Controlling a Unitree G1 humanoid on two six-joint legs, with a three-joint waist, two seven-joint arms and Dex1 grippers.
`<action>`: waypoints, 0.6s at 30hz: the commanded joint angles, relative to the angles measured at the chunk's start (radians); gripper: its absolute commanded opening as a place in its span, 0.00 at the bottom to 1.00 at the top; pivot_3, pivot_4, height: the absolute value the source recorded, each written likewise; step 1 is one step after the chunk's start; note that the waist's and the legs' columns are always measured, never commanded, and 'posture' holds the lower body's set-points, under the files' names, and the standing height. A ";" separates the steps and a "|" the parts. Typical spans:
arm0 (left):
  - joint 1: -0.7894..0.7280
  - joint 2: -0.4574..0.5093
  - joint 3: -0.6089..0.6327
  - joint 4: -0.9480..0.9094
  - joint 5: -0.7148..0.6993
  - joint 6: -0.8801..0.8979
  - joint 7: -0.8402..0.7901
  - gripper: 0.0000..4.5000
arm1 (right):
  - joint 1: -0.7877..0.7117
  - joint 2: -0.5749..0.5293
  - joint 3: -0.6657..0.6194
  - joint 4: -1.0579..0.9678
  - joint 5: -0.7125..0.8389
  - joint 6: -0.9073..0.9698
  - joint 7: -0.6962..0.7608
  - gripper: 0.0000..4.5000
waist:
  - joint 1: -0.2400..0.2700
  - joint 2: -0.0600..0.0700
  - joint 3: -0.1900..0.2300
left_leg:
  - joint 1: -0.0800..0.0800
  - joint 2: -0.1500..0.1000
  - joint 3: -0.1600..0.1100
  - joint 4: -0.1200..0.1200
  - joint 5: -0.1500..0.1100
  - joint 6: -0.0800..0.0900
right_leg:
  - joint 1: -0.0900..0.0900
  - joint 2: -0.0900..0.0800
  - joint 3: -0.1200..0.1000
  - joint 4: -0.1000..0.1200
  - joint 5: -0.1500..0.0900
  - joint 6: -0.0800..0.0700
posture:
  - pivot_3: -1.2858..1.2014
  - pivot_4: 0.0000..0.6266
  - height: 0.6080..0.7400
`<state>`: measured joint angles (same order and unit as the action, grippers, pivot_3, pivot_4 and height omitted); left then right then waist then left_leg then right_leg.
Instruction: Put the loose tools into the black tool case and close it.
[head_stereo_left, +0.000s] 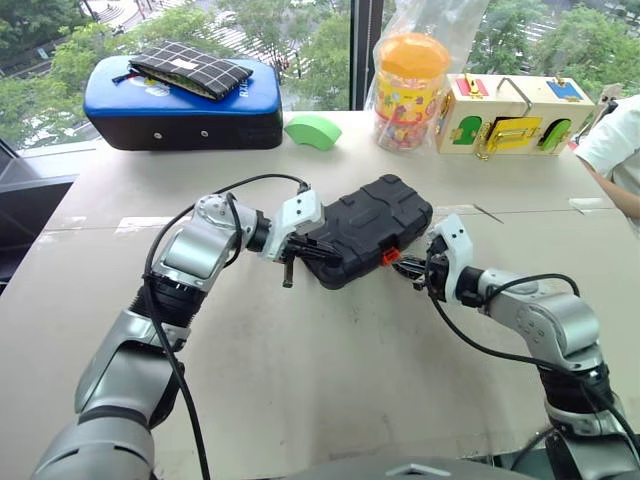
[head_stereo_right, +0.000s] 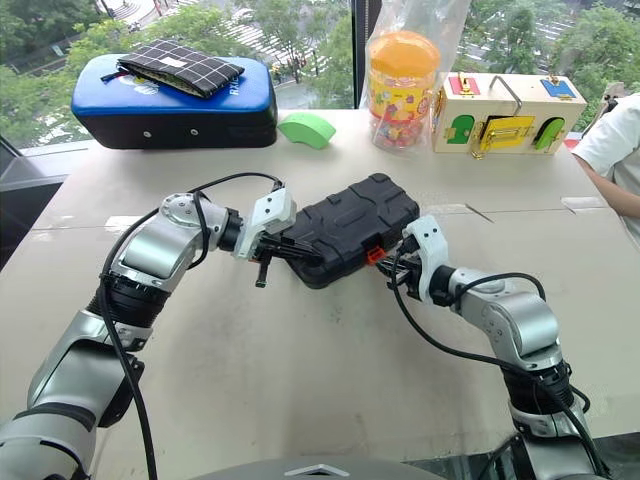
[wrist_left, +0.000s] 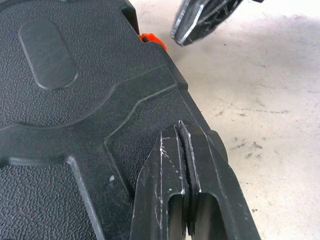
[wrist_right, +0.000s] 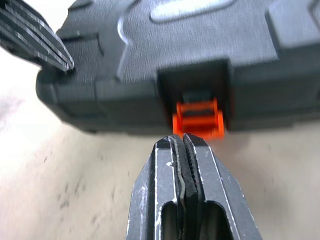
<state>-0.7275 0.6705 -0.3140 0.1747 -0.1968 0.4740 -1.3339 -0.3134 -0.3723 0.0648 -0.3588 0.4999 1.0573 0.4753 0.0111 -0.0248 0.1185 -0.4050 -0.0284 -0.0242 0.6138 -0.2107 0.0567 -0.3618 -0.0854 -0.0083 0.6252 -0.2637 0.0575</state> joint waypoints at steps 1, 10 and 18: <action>0.029 0.000 -0.036 0.025 0.039 0.012 0.003 0.00 | -0.013 0.013 0.012 0.019 -0.032 -0.011 -0.043 0.00 | 0.000 0.000 0.000 | 0.000 0.000 0.000 0.000 0.000 0.000 | 0.000 0.000 0.000 0.000 0.000 0.000 | 0.52 0.24 1.00; 0.030 -0.012 -0.056 0.050 0.062 -0.016 0.003 0.00 | -0.125 0.125 0.005 0.240 -0.087 -0.137 -0.073 0.00 | 0.002 0.002 0.001 | -0.001 -0.001 0.000 0.000 0.000 0.000 | 0.000 -0.001 0.000 -0.001 0.000 0.000 | 0.52 0.24 1.00; 0.045 -0.017 -0.058 0.077 0.075 -0.051 0.003 0.00 | -0.139 0.183 -0.100 0.183 -0.016 -0.116 -0.090 0.00 | -0.005 0.003 0.002 | -0.001 -0.001 0.000 0.000 0.000 0.000 | 0.000 -0.001 0.000 -0.001 0.000 0.000 | 0.52 0.24 1.00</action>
<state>-0.7268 0.6559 -0.3147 0.2090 -0.1797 0.4097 -1.3341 -0.4075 -0.2050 0.0300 -0.0769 0.4361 0.9789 0.3914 0.0060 -0.0218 0.1203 -0.4057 -0.0295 -0.0244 0.6137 -0.2107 0.0566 -0.3621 -0.0870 -0.0083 0.6246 -0.2636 0.0570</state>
